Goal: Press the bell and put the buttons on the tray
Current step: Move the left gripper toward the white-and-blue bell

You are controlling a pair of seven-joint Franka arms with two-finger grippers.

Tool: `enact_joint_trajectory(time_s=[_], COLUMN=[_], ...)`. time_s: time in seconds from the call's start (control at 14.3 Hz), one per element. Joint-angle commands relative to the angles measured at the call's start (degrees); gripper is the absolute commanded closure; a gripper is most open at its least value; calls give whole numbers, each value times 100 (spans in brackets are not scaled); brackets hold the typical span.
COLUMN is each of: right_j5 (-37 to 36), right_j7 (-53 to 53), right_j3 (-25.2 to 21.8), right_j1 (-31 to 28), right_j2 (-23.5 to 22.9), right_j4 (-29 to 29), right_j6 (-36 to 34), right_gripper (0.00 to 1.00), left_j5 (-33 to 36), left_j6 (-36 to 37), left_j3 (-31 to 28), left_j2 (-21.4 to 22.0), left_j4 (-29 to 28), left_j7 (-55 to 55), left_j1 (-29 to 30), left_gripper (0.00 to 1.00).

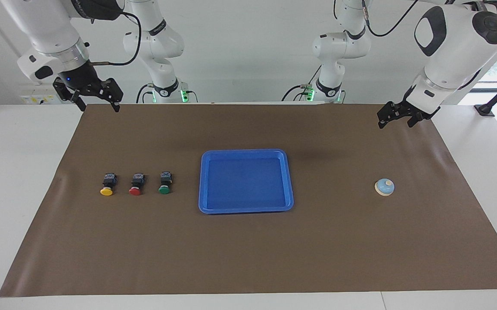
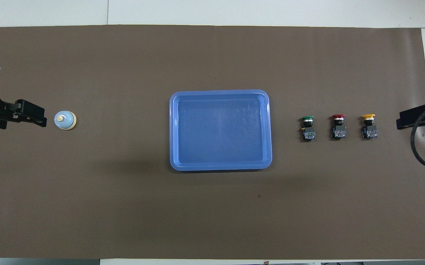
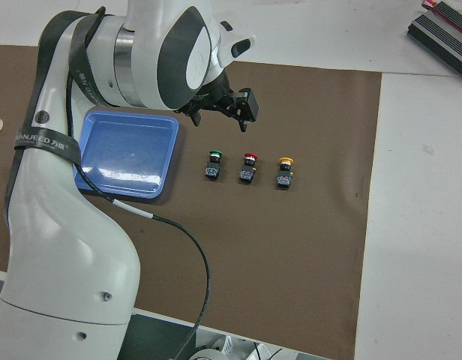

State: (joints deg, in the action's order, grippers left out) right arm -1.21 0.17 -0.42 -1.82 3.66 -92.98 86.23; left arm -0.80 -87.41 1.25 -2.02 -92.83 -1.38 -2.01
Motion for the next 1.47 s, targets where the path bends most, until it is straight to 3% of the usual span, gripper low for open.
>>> enact_joint_trajectory(time_s=[0.0, 0.56, 0.63, 0.77, 0.84, 1.12, 1.4], right_j5=[68, 68, 68, 68, 68, 68, 68], right_j7=[-96, -96, -96, -96, -96, -96, -96], right_j3=[16, 16, 16, 16, 16, 16, 16], right_j1=[-38, -38, -46, -38, -38, -38, -38], right_j2=[-6, -6, -6, -6, -6, -6, -6], right_j4=[17, 17, 17, 17, 17, 17, 17], right_j6=[-71, -71, -71, -71, -71, -71, -71], right_gripper=[0, 0, 0, 0, 0, 0, 0], left_j5=[-69, -35, -26, -26, -26, -26, -34], left_j6=[119, -13, -83, -119, -128, -504, -646], left_j3=[-2, 41, 42, 42, 42, 24, 33], left_j2=[26, 96, 97, 140, 140, 193, -192], left_j4=[72, -77, -129, -226, -253, -542, -578], left_j7=[23, -117, -152, -152, -152, -109, 443], left_j1=[16, -89, -89, -55, -19, 174, 271], left_gripper=[0, 0, 16, 89, 100, 100, 100])
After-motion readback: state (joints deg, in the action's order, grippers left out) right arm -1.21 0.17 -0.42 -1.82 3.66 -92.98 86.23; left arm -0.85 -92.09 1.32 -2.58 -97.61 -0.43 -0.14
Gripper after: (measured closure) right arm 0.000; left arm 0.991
